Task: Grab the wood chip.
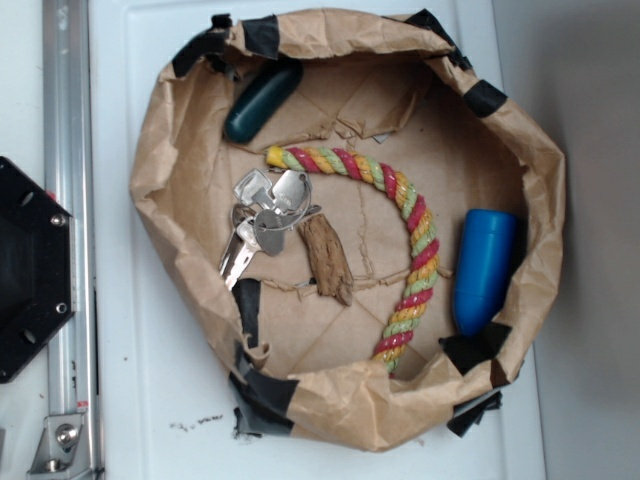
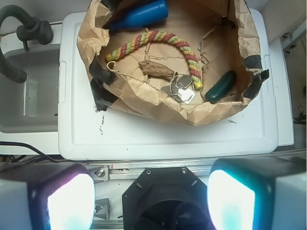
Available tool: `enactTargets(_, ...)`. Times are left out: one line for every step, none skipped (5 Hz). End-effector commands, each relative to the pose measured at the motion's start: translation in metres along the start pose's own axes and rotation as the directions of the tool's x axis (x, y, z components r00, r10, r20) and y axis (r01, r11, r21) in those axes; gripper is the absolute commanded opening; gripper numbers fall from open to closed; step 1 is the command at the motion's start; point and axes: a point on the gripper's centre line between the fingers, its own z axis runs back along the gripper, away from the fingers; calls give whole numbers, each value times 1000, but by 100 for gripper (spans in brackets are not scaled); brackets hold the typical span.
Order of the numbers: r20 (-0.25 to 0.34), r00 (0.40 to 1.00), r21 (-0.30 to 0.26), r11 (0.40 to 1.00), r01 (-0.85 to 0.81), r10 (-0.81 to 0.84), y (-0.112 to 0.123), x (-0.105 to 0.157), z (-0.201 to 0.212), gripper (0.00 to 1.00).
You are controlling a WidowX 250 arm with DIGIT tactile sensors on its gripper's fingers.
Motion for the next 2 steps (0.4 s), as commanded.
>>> enactTargets(0,1000,0,1000,0,0,0,0,0,100)
enactTargets(85,985,114,984,139,-149,0,34,-4,100)
